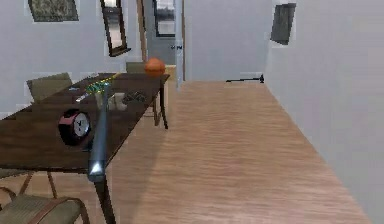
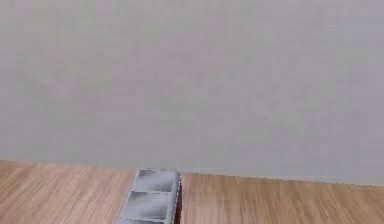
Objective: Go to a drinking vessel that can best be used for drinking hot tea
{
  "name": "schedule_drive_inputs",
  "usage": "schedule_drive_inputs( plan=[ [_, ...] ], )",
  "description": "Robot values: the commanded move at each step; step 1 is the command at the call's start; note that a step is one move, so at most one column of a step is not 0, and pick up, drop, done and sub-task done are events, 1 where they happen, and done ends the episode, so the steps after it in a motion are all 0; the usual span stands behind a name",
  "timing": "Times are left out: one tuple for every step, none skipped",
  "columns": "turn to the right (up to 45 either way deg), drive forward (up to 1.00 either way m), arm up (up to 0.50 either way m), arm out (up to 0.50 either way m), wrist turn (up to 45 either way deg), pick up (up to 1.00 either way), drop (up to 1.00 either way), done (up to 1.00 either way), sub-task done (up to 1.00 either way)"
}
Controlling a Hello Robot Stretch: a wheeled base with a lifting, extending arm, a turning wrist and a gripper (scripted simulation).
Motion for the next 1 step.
schedule_drive_inputs(
  plan=[
    [0.0,1.00,0.00,0.00,0.0,0.00,0.00,0.00,0.00]
  ],
)
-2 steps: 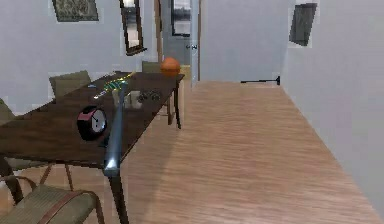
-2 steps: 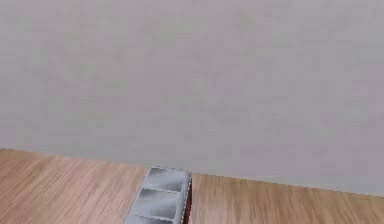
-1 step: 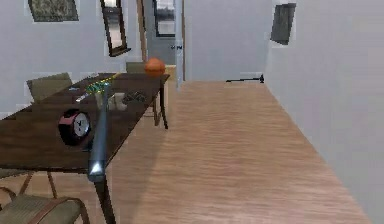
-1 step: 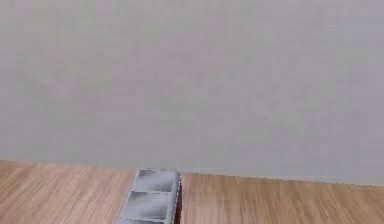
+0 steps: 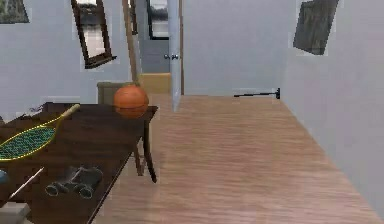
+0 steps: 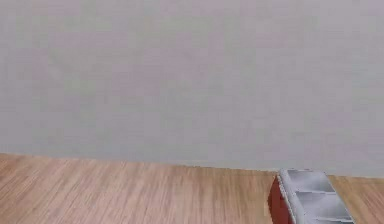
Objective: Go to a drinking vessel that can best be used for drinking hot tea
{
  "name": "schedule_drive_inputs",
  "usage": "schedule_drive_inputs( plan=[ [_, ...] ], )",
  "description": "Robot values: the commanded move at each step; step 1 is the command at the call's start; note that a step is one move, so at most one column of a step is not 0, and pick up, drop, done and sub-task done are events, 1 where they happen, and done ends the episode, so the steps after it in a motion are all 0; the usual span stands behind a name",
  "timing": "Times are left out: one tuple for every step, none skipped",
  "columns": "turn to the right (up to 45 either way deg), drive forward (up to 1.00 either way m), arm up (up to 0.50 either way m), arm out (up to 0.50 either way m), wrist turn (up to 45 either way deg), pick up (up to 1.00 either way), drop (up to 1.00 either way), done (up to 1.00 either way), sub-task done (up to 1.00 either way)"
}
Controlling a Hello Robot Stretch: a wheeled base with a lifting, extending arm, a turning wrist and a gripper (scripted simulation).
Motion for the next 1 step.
schedule_drive_inputs(
  plan=[
    [0.0,1.00,0.00,0.00,0.0,0.00,0.00,0.00,0.00]
  ],
)
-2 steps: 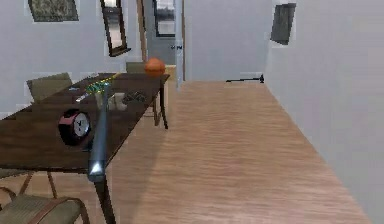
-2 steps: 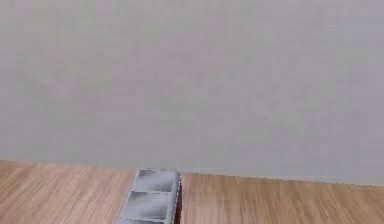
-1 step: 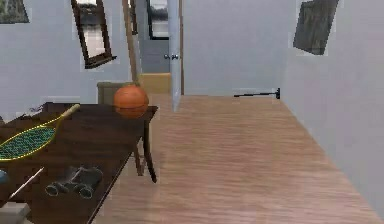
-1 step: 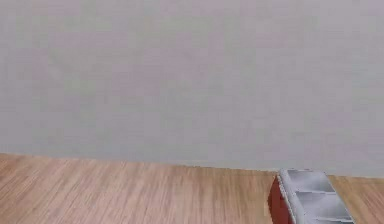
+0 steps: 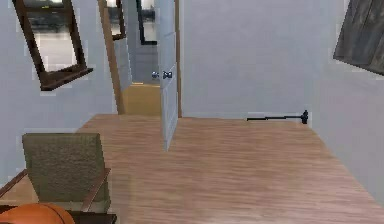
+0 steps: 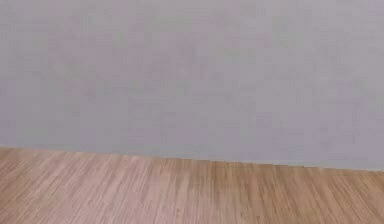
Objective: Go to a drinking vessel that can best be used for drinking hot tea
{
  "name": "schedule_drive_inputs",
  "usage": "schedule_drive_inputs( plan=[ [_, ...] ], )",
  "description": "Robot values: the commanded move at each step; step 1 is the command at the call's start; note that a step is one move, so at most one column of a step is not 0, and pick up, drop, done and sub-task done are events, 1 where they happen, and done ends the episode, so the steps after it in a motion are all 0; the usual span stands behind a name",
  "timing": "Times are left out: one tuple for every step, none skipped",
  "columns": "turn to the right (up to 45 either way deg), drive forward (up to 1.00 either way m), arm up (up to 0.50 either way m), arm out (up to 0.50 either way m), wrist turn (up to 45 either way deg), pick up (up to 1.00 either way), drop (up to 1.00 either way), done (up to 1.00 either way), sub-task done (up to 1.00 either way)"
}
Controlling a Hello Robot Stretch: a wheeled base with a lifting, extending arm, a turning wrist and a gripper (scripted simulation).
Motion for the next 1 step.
schedule_drive_inputs(
  plan=[
    [0.0,0.65,0.00,0.00,0.0,0.00,0.00,0.00,0.00]
  ],
)
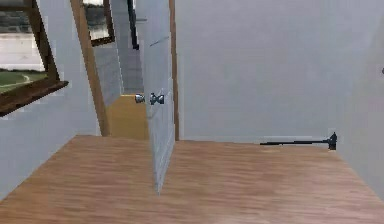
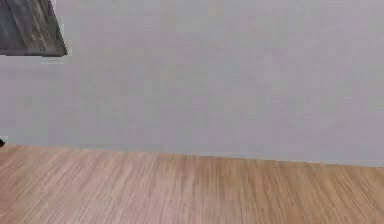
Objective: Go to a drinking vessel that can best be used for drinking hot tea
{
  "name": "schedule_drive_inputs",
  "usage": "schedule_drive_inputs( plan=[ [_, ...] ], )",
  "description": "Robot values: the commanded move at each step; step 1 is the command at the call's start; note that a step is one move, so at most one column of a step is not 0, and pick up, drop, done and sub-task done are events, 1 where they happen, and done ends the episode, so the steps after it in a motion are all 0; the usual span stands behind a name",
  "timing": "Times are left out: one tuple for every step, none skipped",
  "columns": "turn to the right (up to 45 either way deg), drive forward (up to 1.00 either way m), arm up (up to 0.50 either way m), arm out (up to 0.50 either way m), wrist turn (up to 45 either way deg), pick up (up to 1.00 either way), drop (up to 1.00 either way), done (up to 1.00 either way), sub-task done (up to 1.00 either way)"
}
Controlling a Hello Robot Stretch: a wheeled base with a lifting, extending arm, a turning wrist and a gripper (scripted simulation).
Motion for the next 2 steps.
schedule_drive_inputs(
  plan=[
    [-33.0,0.00,0.00,0.00,0.0,0.00,0.00,0.00,0.00],
    [0.0,1.00,0.00,0.00,0.0,0.00,0.00,0.00,0.00]
  ],
)
